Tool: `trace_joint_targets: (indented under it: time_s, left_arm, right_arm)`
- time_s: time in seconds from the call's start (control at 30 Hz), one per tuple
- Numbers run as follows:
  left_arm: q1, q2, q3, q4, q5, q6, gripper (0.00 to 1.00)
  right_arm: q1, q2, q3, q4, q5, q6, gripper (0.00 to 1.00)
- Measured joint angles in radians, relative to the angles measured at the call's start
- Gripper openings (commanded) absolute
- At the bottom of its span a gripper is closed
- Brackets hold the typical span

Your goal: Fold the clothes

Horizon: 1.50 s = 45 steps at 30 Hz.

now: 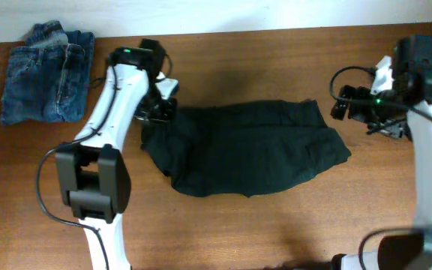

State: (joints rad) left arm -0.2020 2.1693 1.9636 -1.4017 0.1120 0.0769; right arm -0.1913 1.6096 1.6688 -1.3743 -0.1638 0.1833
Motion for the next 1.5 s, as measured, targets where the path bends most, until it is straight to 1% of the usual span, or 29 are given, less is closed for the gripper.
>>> trace_joint_targets:
  time_s: [0.27, 0.4, 0.57, 0.67, 0.83, 0.97, 1.1, 1.27, 1.37, 1.5]
  left_arm:
    - [0.184, 0.000, 0.000, 0.078, 0.000, 0.001, 0.01]
    - [0.222, 0.000, 0.000, 0.111, -0.022, 0.002, 0.01]
    - [0.262, 0.000, 0.000, 0.118, -0.045, 0.002, 0.01]
    - [0.288, 0.000, 0.000, 0.081, -0.120, 0.001, 0.01]
    - [0.295, 0.000, 0.000, 0.058, -0.204, -0.014, 0.01]
    - [0.295, 0.000, 0.000, 0.056, -0.222, -0.018, 0.01]
    - [0.295, 0.000, 0.000, 0.033, -0.227, -0.018, 0.01]
    - [0.294, 0.000, 0.020, -0.054, -0.238, -0.036, 0.01]
    - [0.292, 0.000, 0.080, -0.118, -0.261, -0.091, 0.01]
    - [0.288, 0.000, 0.145, -0.158, -0.295, -0.127, 0.02]
  right_arm:
    - [0.000, 0.146, -0.024, 0.097, -0.056, 0.000, 1.00]
    - [0.014, 0.183, -0.024, 0.130, -0.071, 0.000, 1.00]
    - [0.088, 0.188, -0.030, 0.165, -0.076, 0.000, 0.99]
    - [0.149, 0.188, -0.031, 0.188, -0.082, 0.004, 0.99]
    - [0.227, 0.190, -0.032, 0.249, -0.103, 0.027, 0.99]
    - [0.328, 0.194, -0.033, 0.306, -0.127, 0.047, 0.99]
    - [0.426, 0.209, -0.033, 0.335, -0.095, 0.074, 0.99]
    - [0.452, 0.269, -0.033, 0.359, -0.060, 0.116, 0.99]
    - [0.452, 0.324, -0.034, 0.359, -0.046, 0.132, 0.99]
    - [0.452, 0.362, -0.035, 0.359, -0.043, 0.136, 0.99]
